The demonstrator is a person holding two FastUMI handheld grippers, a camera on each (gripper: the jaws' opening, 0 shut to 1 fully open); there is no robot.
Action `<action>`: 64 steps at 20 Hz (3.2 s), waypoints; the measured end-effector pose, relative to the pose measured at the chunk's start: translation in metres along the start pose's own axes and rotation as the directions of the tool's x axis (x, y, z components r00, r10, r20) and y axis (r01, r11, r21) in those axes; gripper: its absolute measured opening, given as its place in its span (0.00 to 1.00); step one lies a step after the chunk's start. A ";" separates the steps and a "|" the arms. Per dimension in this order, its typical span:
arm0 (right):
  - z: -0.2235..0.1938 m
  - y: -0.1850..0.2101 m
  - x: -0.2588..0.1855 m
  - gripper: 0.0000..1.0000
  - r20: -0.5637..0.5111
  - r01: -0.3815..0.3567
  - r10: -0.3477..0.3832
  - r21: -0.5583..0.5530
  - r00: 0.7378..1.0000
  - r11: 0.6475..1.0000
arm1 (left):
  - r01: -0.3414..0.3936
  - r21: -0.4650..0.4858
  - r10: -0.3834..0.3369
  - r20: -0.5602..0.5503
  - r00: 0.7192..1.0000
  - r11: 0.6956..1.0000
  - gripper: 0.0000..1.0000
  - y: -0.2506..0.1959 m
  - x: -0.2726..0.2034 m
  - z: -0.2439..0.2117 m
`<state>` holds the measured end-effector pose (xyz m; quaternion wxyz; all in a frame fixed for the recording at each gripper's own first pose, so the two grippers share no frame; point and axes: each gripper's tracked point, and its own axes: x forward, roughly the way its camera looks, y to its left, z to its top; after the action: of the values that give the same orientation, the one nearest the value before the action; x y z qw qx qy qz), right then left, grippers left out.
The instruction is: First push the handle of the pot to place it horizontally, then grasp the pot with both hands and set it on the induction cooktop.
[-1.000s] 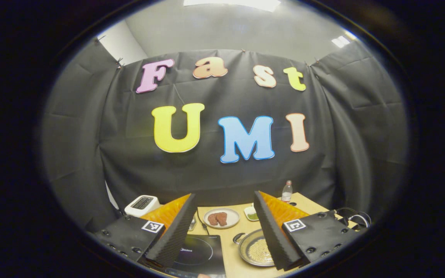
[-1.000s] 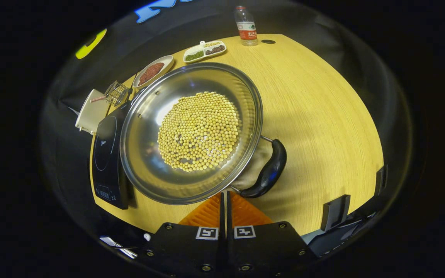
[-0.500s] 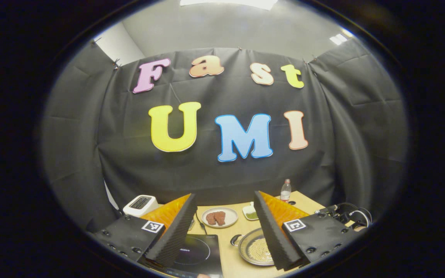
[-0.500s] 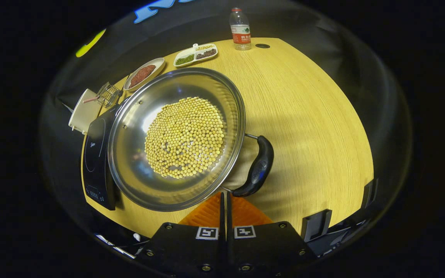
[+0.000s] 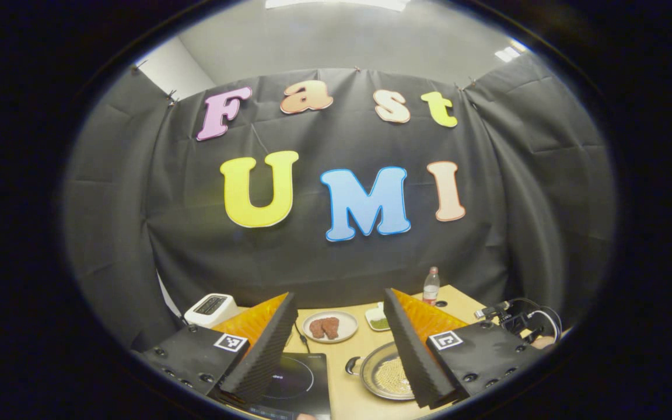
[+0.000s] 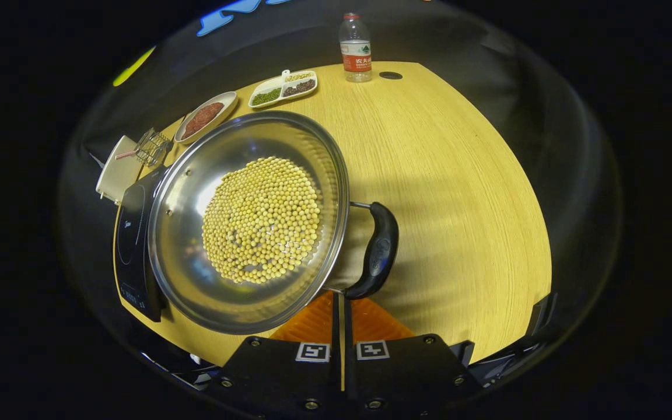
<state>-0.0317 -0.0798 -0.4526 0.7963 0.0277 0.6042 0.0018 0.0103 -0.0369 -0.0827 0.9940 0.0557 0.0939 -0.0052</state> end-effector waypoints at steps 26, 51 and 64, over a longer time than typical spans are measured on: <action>0.049 -0.026 0.009 0.03 0.071 0.013 -0.004 -0.121 0.997 0.993 | -0.107 -0.018 0.106 -0.058 0.993 0.994 0.98 -0.022 0.002 -0.020; 0.073 -0.006 -0.072 1.00 0.438 0.048 -0.046 0.006 0.898 0.999 | 0.166 -0.098 -0.192 -0.406 0.893 0.981 0.98 -0.044 0.106 -0.222; 0.097 -0.009 -0.003 0.99 0.353 0.059 -0.066 0.031 0.933 0.998 | 0.128 -0.108 -0.167 -0.597 0.784 0.986 0.98 -0.039 0.151 -0.347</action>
<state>0.0608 -0.0930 -0.4244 0.8913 0.0160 0.4519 -0.0344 0.0934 -0.0365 -0.4539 0.9098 0.0160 0.4102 -0.0618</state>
